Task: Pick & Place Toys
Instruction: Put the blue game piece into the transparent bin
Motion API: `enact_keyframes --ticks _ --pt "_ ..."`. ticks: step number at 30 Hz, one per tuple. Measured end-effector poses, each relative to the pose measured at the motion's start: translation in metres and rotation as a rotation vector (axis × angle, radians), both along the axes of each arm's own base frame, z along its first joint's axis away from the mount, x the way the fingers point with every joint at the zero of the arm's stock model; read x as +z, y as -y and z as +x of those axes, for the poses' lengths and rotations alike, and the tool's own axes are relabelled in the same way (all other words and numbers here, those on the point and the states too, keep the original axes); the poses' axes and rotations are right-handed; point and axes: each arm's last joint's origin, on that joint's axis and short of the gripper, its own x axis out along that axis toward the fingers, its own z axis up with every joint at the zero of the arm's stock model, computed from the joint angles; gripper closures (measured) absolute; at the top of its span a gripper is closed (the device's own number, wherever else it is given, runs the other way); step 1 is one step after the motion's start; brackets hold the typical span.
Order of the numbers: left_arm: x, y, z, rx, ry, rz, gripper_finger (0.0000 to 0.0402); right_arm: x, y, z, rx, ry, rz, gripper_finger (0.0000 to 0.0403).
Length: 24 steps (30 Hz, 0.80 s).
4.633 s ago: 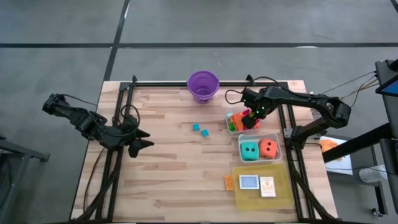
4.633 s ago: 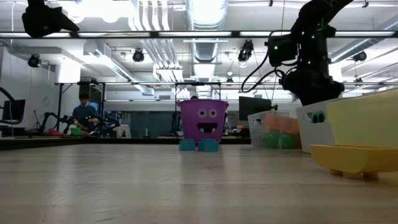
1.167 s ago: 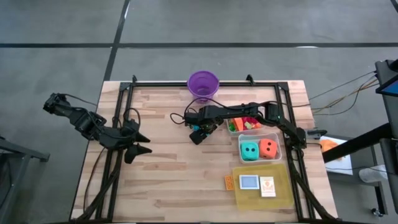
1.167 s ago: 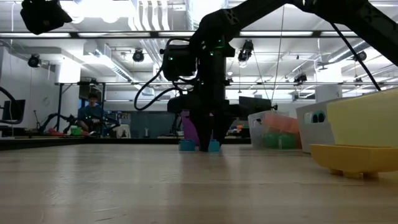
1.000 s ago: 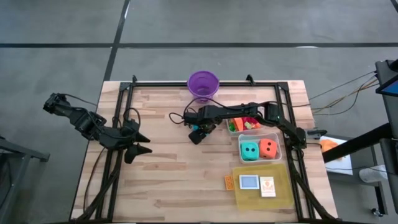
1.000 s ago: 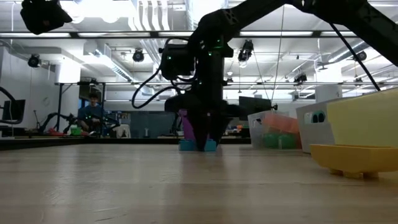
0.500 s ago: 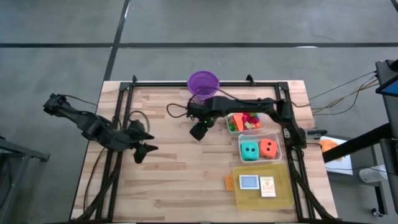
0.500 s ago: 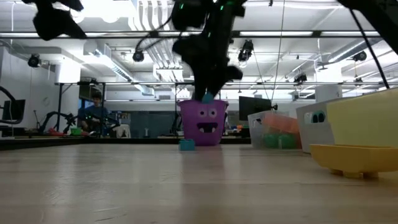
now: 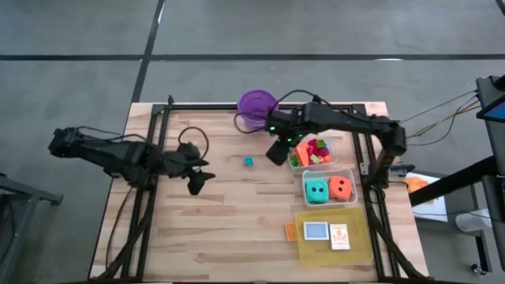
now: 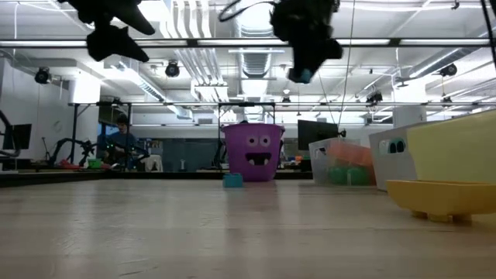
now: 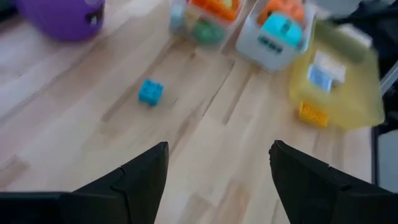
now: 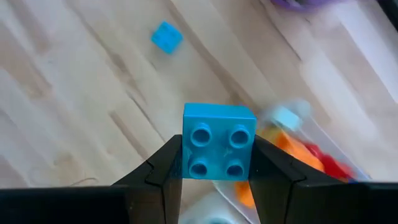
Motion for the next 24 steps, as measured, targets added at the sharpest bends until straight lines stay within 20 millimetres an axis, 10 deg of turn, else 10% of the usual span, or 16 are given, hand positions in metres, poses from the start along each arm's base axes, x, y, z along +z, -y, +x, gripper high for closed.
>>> enact_keyframes --ticks 15,24 --pt "0.005 -0.035 0.017 0.012 0.061 0.041 0.0131 -0.030 -0.008 -0.109 -0.267 -0.005 0.053 0.0270" --pt "0.003 -0.065 0.033 -0.003 0.131 -0.016 0.0131 -0.075 -0.011 -0.141 -0.466 -0.036 0.092 0.0270"
